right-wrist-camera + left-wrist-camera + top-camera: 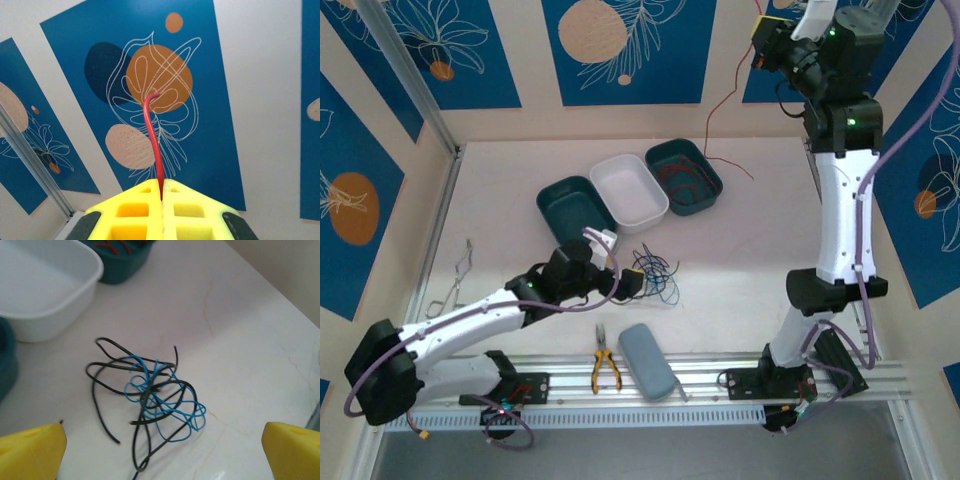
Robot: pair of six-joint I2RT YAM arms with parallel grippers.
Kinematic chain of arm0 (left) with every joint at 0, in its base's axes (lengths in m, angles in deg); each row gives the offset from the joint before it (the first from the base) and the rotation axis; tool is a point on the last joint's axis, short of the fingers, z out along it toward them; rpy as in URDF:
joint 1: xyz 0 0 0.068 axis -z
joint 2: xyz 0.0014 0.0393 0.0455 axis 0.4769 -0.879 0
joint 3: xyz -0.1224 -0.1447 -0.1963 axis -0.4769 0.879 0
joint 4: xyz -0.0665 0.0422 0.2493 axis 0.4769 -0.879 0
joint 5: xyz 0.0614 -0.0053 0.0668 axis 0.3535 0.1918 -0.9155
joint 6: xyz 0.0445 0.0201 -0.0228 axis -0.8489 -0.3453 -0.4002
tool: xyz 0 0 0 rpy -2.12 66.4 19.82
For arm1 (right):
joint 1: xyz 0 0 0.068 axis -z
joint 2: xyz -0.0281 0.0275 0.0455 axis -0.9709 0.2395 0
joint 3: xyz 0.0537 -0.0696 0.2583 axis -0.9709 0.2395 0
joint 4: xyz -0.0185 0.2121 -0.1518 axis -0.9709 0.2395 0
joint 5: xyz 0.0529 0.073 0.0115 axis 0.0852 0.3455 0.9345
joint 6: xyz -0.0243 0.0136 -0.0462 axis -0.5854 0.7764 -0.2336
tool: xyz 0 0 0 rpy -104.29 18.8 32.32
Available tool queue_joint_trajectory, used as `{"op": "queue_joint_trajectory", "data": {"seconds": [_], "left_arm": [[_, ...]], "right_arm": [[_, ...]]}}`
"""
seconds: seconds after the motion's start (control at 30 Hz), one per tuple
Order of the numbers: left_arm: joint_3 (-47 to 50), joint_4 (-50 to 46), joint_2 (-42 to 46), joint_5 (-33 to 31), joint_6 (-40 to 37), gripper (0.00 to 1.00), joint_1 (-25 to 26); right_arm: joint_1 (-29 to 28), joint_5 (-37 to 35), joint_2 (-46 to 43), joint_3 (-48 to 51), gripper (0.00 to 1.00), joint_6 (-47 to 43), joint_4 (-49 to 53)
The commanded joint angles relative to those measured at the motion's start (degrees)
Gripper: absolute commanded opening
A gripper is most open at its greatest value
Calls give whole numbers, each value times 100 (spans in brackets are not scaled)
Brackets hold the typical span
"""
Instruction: Untangle the cables
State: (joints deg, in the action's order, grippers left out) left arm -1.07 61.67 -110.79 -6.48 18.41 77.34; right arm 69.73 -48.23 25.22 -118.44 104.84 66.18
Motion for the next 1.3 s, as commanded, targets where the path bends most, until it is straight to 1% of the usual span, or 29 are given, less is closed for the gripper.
{"op": "queue_joint_trajectory", "data": {"seconds": [0.0, 0.13, 0.23, 0.53, 0.77, 0.93, 1.1, 1.27], "left_arm": [[-103, -445, 354, -742, -204, 100, -52], [-36, -644, 636, -1127, -247, 100, -51], [29, -696, 781, -1278, -249, 100, -60], [196, -752, 1018, -1504, -257, 100, -69], [318, -741, 1160, -1515, -226, 100, -76], [365, -779, 1180, -1481, -220, 100, -83], [397, -683, 1131, -1428, -224, 100, -83], [389, -564, 1027, -1331, -216, 100, -95]], "right_arm": [[-94, 75, 275, -404, 0, 71, -217], [-207, -57, 644, -623, 0, 17, -247], [-285, -150, 861, -624, 0, -13, -296], [-462, -319, 1574, -595, 0, 209, -549], [-500, -744, 2060, -603, 0, 257, -615], [-488, -1245, 2275, -556, 0, -58, -325], [-390, -1449, 2255, -277, 0, -65, 163], [-352, -1210, 2019, 399, 0, 120, 584]]}}
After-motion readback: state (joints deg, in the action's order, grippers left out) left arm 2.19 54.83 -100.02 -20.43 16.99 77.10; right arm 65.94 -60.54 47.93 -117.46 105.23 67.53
